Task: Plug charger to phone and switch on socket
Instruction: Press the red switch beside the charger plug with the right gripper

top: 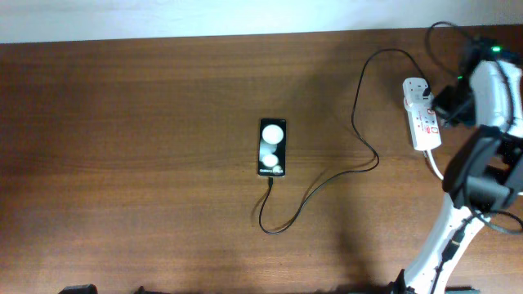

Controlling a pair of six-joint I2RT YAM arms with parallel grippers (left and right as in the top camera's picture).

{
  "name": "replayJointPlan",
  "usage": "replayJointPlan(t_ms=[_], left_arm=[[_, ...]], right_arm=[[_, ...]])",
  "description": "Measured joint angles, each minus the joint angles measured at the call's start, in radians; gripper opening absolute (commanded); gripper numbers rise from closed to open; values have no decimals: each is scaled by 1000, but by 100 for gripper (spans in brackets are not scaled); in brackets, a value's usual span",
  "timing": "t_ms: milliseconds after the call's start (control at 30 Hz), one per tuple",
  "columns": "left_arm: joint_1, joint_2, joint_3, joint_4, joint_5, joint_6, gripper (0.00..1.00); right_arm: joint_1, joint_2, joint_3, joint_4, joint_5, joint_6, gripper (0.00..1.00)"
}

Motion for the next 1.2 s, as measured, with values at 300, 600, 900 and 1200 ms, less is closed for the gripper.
replayJointPlan(t_ms=[300, 600, 900, 1200], left_arm=[[0, -64, 0, 7, 0, 0, 99], [0, -64, 0, 8, 0, 0, 99], [0, -64, 0, 7, 0, 0, 99], [0, -66, 0, 8, 0, 0, 99]], right_arm=[[-39, -51, 0, 134, -249, -44, 4], [-32, 33, 0, 186, -260, -45, 4], [4, 94, 5, 205, -217, -48, 4], [18, 83, 99, -23, -190, -53, 4]])
